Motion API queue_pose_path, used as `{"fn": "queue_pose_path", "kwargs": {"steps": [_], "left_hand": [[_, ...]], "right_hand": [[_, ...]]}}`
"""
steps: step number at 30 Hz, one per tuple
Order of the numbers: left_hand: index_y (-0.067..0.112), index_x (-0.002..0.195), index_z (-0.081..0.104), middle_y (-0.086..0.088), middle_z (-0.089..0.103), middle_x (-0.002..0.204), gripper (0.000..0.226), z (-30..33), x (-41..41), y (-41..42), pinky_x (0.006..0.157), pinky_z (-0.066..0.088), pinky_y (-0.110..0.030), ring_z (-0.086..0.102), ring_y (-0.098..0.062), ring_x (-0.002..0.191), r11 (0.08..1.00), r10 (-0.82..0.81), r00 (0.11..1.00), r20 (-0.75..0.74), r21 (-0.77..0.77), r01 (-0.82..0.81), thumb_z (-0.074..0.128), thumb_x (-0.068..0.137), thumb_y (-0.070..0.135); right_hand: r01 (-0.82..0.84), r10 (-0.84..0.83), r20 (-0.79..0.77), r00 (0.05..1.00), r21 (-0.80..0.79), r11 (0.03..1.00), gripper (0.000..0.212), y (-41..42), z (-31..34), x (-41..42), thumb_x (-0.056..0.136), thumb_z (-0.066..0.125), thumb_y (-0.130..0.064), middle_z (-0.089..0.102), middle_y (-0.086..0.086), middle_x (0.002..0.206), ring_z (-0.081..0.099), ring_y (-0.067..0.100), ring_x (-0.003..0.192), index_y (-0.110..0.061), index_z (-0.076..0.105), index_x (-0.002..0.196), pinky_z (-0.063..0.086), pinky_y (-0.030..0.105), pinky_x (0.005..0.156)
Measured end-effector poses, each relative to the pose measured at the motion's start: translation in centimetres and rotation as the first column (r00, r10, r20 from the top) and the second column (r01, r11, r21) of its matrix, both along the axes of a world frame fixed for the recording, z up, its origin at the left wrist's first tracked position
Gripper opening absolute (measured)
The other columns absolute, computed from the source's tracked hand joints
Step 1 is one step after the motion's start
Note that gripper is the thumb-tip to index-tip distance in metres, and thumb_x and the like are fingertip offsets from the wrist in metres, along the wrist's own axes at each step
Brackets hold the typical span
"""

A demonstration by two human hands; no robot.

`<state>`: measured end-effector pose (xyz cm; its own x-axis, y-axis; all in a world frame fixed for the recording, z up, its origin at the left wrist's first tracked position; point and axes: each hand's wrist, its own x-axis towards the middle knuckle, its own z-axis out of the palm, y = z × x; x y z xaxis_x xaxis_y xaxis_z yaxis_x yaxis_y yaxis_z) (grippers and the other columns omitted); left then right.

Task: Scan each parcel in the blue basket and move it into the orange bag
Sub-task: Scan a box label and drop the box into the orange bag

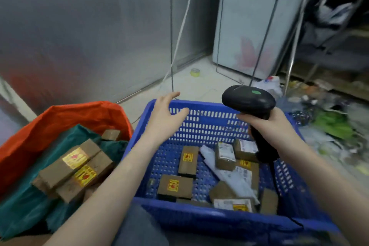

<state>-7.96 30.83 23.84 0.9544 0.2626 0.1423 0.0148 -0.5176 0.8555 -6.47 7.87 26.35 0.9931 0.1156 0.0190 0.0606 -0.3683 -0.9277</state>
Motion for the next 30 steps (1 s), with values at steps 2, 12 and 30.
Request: {"fn": "queue_pose_path", "kwargs": {"steps": [2, 12, 30], "left_hand": [[0.026, 0.140, 0.043, 0.003, 0.036, 0.146, 0.050, -1.0, 1.3, -3.1, 0.094, 0.027, -0.019, 0.037, -0.008, 0.130, 0.998, -0.069, 0.997, -0.043, 0.011, 0.069, 0.059, 0.092, 0.026], [0.017, 0.148, 0.029, -0.002, 0.030, 0.154, 0.064, -12.5, 7.7, -11.7, 0.107, 0.031, -0.033, 0.030, -0.018, 0.140, 0.976, -0.208, 0.899, -0.385, -0.027, 0.214, 0.059, 0.093, 0.032], [0.007, 0.151, 0.017, -0.014, 0.034, 0.152, 0.081, -33.9, 16.7, -14.1, 0.104, 0.034, -0.037, 0.038, -0.032, 0.136, 0.988, -0.147, 0.621, -0.770, -0.143, 0.057, 0.048, 0.093, 0.055]], "right_hand": [[0.051, -0.051, -0.036, 0.998, 0.008, 0.999, 0.021, -3.1, -1.3, 0.5, 0.083, 0.071, -0.022, 0.056, 0.004, 0.050, 0.054, 0.013, 0.047, -0.010, 0.059, 0.070, 0.044, 0.033, 0.060], [0.251, -0.244, -0.182, 0.953, 0.017, 0.968, 0.023, -11.3, -12.1, 4.0, 0.086, 0.069, -0.027, 0.056, 0.000, 0.051, 0.053, 0.009, 0.047, -0.019, 0.056, 0.068, 0.043, 0.023, 0.053], [0.117, -0.147, -0.445, 0.883, -0.094, 0.989, 0.010, -10.9, -28.2, 12.3, 0.088, 0.067, -0.025, 0.055, 0.000, 0.061, 0.051, 0.006, 0.047, -0.023, 0.058, 0.083, 0.040, 0.012, 0.040]]}}
